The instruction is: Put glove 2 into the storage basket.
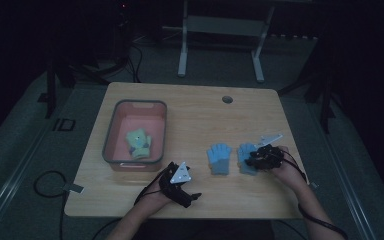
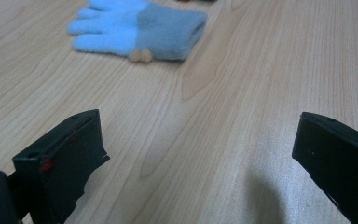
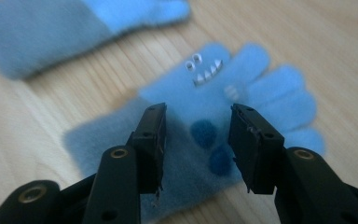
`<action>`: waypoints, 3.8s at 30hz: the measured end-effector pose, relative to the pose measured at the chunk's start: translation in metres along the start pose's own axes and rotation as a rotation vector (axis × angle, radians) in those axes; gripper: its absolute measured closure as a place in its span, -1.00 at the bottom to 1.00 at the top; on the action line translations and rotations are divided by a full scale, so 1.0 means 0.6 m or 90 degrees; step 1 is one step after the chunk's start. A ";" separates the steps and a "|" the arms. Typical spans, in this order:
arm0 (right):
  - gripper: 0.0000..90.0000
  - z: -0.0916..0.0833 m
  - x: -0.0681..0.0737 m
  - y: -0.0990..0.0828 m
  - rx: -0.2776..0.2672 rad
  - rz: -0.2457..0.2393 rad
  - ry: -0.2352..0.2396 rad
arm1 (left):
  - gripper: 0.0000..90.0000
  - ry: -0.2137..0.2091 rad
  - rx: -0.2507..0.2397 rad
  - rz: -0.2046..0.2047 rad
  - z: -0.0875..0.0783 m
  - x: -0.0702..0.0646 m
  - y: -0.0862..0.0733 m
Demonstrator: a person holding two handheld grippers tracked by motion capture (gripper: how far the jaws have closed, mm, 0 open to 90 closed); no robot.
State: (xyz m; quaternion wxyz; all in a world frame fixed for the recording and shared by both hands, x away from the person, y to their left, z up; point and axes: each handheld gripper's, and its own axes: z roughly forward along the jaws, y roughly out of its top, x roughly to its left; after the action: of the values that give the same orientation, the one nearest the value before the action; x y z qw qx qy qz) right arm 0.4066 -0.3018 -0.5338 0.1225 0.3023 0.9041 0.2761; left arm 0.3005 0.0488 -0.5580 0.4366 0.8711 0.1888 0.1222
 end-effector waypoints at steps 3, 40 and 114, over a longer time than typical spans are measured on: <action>0.34 0.001 -0.003 0.003 0.011 0.018 0.013 | -0.96 0.000 0.001 0.002 0.000 -0.001 0.000; 0.88 -0.093 0.025 0.090 -0.051 0.057 0.002 | -0.96 0.002 0.000 0.001 0.000 0.001 0.000; -0.72 -0.025 0.034 0.087 -0.130 0.131 0.149 | -0.27 -0.003 -0.014 0.124 0.058 -0.014 0.107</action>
State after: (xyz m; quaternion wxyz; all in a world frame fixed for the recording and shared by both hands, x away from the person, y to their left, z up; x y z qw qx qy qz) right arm 0.4096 -0.2613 -0.4928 0.0180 0.3451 0.8436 0.4111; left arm 0.3203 -0.0153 -0.5270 0.4325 0.8808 0.1012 0.1640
